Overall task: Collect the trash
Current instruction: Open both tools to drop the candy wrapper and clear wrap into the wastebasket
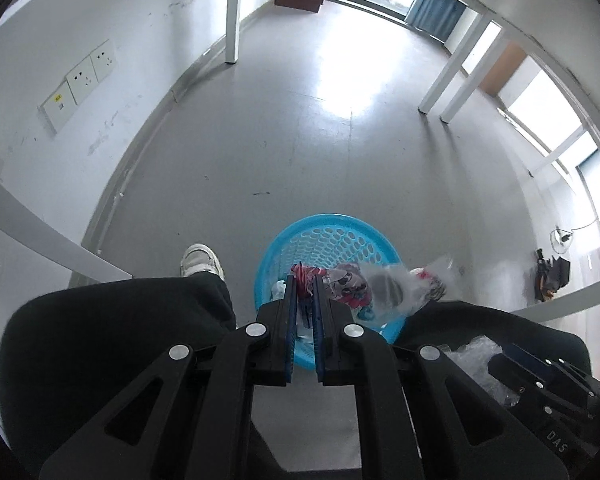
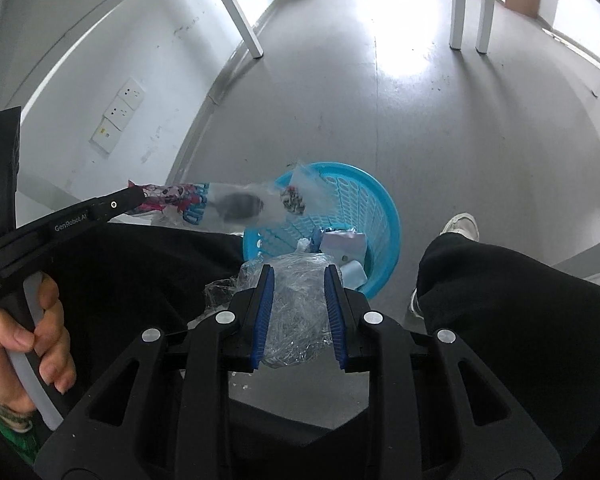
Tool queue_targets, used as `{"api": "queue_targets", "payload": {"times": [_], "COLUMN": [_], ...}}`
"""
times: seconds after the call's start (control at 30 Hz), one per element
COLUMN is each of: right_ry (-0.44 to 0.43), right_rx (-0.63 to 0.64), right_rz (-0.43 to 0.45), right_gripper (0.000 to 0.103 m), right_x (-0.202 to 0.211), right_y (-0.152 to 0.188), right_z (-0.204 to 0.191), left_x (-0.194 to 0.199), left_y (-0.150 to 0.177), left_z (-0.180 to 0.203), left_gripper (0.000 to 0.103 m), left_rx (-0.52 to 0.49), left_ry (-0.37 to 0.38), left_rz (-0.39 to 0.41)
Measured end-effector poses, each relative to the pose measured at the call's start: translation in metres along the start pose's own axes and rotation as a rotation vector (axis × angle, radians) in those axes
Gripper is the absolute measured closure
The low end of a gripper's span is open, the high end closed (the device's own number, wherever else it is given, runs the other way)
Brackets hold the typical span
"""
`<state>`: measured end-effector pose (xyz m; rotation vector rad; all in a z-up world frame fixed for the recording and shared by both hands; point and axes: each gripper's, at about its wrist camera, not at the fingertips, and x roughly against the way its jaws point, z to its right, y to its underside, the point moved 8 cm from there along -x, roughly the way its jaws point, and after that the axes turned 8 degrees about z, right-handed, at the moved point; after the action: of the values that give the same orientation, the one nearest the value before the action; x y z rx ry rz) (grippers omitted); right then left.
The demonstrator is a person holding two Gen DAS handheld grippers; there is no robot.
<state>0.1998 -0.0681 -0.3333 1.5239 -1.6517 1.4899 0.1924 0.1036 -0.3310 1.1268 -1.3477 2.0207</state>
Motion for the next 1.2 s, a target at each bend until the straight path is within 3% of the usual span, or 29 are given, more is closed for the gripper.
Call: {"api": "queue_targets", "payload": {"times": [0.27,0.73,0.83,1.03,1.07,1.13,1.2], "right_ry": [0.034,0.124,0.132,0.154,0.153,0.147,0.140], "right_rx": [-0.020,-0.071,-0.076,-0.089,-0.093,-0.111,-0.124], "right_rz": [-0.037,-0.136,-0.147,-0.156,-0.154,-0.150,-0.150], "right_gripper": [0.079,0.079,0.079,0.078,0.076,0.072,0.059], "right_x": [-0.030,-0.108,-0.117,-0.132,-0.133,-0.133,-0.134], "right_y": [-0.006,-0.017,-0.016,-0.013,-0.013,-0.013,-0.013], "right_z": [0.007,0.031,0.035,0.044,0.044,0.046,0.048], "left_x": [-0.034,-0.107,-0.117,-0.119,-0.120,-0.120,-0.118], "left_y": [0.003,0.010,0.015,0.017,0.017,0.017,0.016], "left_z": [0.008,0.001,0.001,0.005,0.004,0.001,-0.001], "left_gripper": [0.097,0.097,0.097,0.096,0.091,0.061,0.059], "left_rx": [-0.011,0.024,0.039,0.039,0.051,0.076,0.090], "left_ry": [-0.015,-0.134,-0.131,-0.119,-0.108,-0.097,-0.104], "left_rz": [-0.060,-0.202,-0.242,-0.245,-0.249,-0.249,-0.237]}}
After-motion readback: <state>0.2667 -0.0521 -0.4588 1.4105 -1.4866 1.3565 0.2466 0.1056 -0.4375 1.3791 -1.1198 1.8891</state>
